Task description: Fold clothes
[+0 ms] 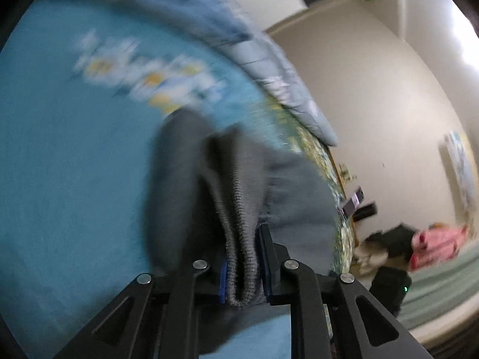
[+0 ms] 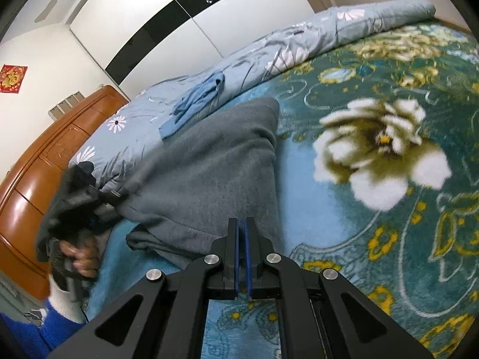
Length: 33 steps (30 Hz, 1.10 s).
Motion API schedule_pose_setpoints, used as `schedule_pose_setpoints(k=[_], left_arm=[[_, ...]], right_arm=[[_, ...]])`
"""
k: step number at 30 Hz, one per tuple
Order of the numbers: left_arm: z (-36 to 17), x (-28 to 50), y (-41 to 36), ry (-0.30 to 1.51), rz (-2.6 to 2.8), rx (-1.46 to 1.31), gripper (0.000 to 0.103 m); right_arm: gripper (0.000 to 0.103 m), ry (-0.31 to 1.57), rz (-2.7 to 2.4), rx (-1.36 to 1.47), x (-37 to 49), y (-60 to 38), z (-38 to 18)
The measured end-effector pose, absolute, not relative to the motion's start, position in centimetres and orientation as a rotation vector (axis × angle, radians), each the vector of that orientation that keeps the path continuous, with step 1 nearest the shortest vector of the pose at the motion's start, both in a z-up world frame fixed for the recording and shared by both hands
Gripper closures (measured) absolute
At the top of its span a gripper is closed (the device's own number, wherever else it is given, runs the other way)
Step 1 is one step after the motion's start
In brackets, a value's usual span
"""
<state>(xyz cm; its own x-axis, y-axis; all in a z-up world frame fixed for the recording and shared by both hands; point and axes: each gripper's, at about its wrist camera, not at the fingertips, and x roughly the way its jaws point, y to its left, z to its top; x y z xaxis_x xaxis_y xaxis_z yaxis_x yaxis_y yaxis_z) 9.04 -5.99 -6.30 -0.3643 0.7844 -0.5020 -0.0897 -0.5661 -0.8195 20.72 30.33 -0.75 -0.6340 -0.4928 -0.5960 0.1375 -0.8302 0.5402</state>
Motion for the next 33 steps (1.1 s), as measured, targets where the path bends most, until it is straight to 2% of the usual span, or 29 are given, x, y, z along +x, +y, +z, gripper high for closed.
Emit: schedule_pose_setpoints(k=[2, 6, 8, 10, 14, 18, 22, 27, 33], left_arm=[[-6.2, 9.0, -6.0, -0.957, 1.981, -1.266, 0.084], [-4.4, 9.1, -5.1, -0.834, 2.025, -1.271, 0.078], [-3.5, 9.4, -5.0, -0.780, 2.059, -1.273, 0.066], [-2.4, 9.8, -5.2, -0.718, 2.138, -1.278, 0.059], [1.0, 10.2, -4.6, -0.545, 2.327, -1.188, 0.051], [3.0, 9.0, -0.2, -0.402, 2.274, -1.106, 0.050], [2.0, 7.9, 2.4, -0.274, 2.270, -1.116, 0.050], [-1.5, 6.1, 1.1, -0.411, 2.226, -1.189, 0.050], [-1.3, 6.2, 0.4, -0.487, 2.191, -1.185, 0.051]], right_arm=[[0.100, -0.628, -2.472, 1.106, 20.6, 30.2, -0.7], [0.100, -0.603, -2.482, 1.118, 20.4, 30.2, -0.3], [0.100, -0.594, -2.491, 1.114, 20.5, 30.2, -0.2], [0.100, -0.579, -2.497, 1.114, 20.6, 30.2, 0.0], [0.100, -0.515, -2.527, 1.105, 19.7, 30.5, 1.3], [0.100, -0.452, -2.540, 1.095, 16.3, 29.9, 3.1], [0.100, -0.387, -2.533, 1.093, 13.0, 28.5, 3.9], [0.100, -0.391, -2.496, 1.201, 9.6, 28.0, 1.9], [0.100, -0.495, -2.425, 1.307, 7.7, 28.8, -0.4]])
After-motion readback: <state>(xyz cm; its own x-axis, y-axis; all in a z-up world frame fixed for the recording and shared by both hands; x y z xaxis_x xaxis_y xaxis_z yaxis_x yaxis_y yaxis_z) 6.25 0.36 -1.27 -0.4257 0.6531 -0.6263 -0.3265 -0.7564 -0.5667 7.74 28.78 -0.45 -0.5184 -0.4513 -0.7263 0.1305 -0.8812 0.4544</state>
